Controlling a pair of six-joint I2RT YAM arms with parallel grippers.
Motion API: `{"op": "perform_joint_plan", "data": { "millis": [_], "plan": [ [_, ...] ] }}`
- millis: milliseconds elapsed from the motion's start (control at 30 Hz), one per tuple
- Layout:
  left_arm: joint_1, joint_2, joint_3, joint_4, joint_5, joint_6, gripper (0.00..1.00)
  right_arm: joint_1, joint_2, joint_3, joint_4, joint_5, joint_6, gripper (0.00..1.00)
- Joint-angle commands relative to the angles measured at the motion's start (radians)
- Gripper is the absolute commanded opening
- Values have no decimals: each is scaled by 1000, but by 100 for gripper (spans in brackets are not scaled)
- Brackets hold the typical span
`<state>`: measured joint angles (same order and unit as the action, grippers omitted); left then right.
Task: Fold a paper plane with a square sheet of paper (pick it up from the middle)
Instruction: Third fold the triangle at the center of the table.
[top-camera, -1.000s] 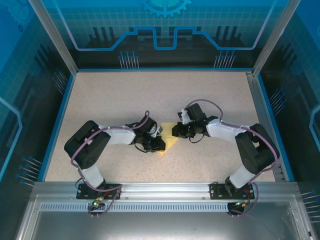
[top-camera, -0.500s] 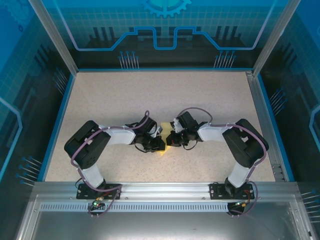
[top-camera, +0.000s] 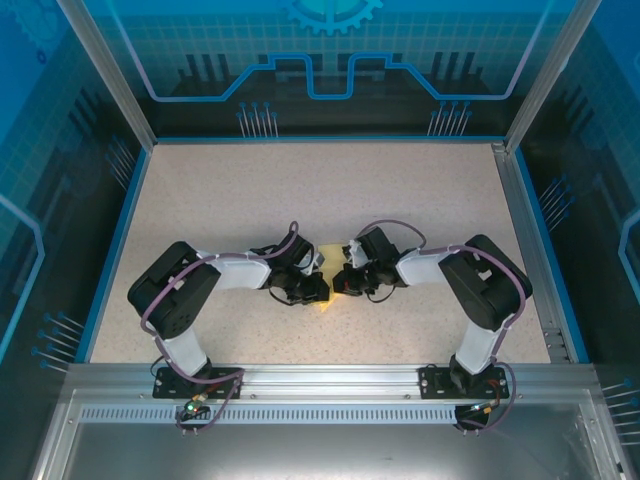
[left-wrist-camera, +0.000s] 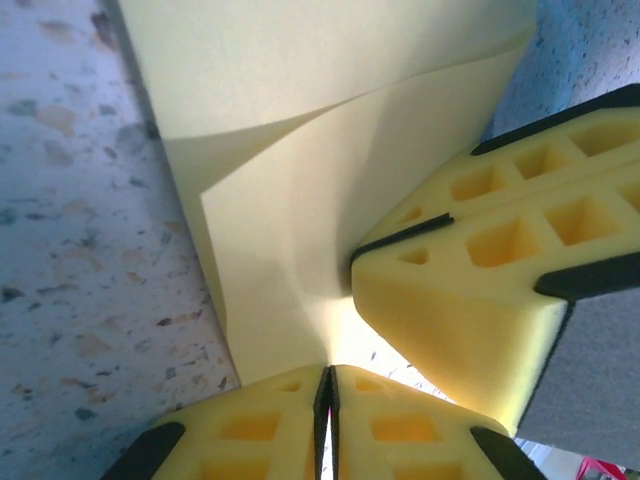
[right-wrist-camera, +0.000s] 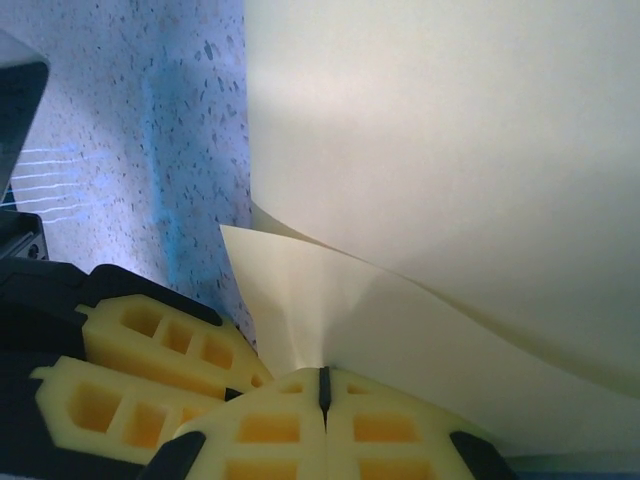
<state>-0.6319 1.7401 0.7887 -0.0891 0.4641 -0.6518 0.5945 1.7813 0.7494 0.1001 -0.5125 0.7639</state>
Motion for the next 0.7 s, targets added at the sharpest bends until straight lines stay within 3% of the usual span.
{"op": "perform_joint_plan", "data": {
  "millis": [0,667],
  "plan": [
    [1,23,-50,-135,-93,20,13,-47,49,-26,14,60,-5,2],
    [2,46,-51,-129,-88,26,11,-262,62,-54,136,-7,-52,8]
  ]
}}
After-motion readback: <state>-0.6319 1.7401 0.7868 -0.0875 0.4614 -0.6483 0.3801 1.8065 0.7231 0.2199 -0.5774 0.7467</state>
